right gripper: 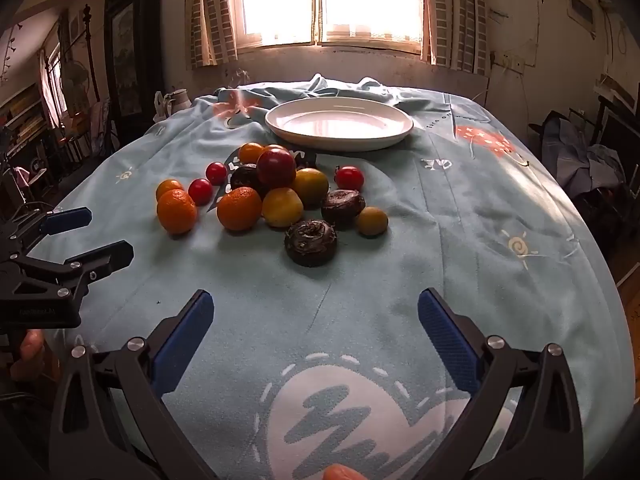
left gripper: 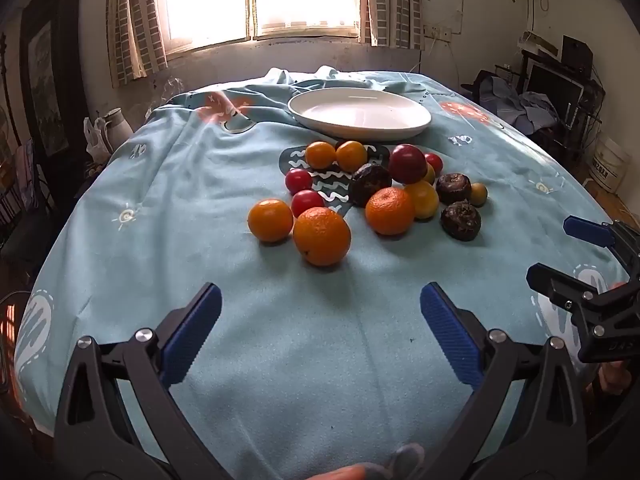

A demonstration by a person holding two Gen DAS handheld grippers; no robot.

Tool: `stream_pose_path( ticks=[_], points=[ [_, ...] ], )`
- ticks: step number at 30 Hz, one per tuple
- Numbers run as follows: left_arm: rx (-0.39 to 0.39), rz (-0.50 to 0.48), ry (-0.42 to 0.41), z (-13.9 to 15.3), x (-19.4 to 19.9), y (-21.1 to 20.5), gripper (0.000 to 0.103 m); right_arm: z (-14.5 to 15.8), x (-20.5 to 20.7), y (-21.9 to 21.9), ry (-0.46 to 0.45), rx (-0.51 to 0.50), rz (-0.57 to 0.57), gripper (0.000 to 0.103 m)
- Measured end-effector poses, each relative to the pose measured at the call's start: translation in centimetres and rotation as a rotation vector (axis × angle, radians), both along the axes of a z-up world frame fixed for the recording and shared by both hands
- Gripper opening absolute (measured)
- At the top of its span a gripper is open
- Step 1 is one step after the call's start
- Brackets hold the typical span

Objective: Organize fruits

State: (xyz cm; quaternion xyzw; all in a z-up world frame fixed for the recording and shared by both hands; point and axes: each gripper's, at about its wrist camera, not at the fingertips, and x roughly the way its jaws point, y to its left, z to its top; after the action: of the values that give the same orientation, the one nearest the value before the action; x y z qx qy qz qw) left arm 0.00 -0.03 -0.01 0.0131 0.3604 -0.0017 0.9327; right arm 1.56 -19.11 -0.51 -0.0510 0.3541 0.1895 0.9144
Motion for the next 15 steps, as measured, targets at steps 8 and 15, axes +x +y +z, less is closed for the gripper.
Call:
stream_pose_path(
  ticks=[8, 15],
  points=[
    [-0.004, -0.001, 0.000, -0.02, -0.01, -0.05, 0.101, -0.04, 0.03, 0.03, 0.004, -0.004, 0.000, 0.102],
    [-0.002, 0.001, 0.001, -0.02, 0.03, -0.10, 0.101, 0.16, 0.05, -0.28, 0.004, -0.005, -0.001, 0.102]
  ],
)
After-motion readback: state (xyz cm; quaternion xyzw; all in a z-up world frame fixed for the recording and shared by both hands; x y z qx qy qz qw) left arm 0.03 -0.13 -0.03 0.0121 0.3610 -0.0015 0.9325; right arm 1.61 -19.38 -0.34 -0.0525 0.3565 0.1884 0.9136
